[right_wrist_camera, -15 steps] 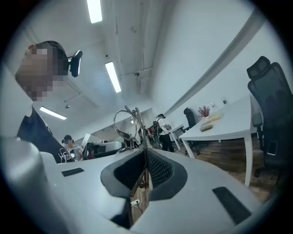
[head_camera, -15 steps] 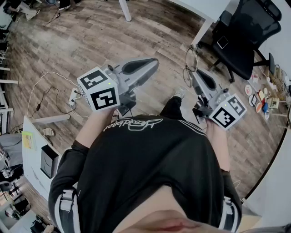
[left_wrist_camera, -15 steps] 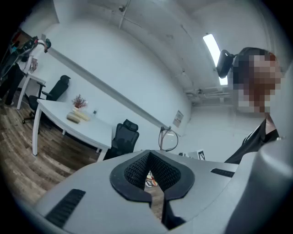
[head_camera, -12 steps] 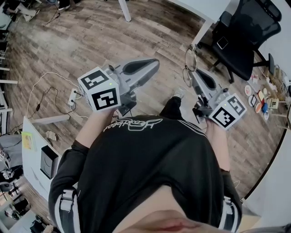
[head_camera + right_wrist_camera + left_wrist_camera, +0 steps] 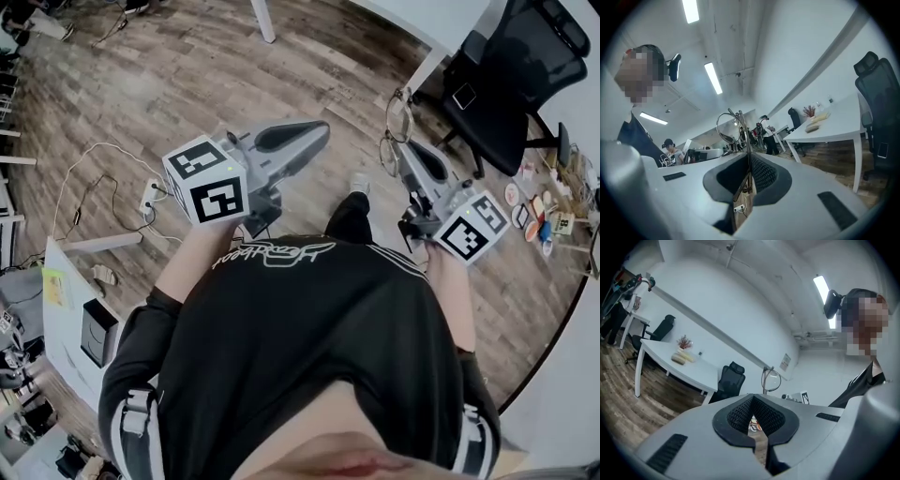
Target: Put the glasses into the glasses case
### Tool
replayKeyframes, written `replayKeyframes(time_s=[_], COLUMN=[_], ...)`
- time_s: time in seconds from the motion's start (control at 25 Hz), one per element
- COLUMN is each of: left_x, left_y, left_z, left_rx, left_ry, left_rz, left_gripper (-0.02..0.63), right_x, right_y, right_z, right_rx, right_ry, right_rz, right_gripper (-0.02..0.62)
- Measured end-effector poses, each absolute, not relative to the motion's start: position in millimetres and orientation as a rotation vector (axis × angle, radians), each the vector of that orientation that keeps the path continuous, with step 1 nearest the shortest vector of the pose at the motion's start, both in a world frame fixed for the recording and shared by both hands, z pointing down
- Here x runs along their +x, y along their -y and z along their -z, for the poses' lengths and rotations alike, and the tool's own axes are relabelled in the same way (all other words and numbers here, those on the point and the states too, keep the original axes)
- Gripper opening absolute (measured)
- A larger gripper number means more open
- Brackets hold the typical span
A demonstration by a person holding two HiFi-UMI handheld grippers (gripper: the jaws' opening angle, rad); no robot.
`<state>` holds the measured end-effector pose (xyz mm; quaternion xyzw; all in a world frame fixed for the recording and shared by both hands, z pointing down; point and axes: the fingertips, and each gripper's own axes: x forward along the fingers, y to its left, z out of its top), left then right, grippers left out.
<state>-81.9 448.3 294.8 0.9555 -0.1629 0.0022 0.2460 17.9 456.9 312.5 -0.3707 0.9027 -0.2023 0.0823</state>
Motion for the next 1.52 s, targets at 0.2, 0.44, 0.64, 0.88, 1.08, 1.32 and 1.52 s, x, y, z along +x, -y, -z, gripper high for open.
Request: replayKeyframes(time_s=[0.2,0.44,0.64,0.88,1.08,1.32,1.52], left_x=[-71,-51,-21,31,82,125,140], left_y=[-422,-365,-306,-230,-174,-125,-102], left_z=[-296,-301,-299,-283,-275,-272,-272], left_rx=[2.611,2.571,2.571,2.552,2.582,2.597,2.606], left_ry=[0.443,0.487,0.509,0.564,0.567,0.579,0.584], left_rz=[-0.004,-0.004,-0.007,0.019,0.012,0.030,0.020], left_gripper=[0.006,0.006,0.006,0.006,0.006,0.006,0.006], right_x=[28,49,78,132,182,226,242], right_y=[-428,-369,-306,-229,-171,-122,-96], right_z=[-312,-317,-314,-297,-288,-283,-284], right_rx=[-1.088,-1.082,-1.056,-1.022,-1.017,-1.016,-1.012], right_ry=[-2.689,-2.722,-2.748,-2.770,-2.771,-2.781,-2.774], right_rz=[0.626,0.639,0.633,0.594,0.568,0.528,0.528], right_gripper=[0.023,0.023,0.023,0.023,0.023,0.023,0.023])
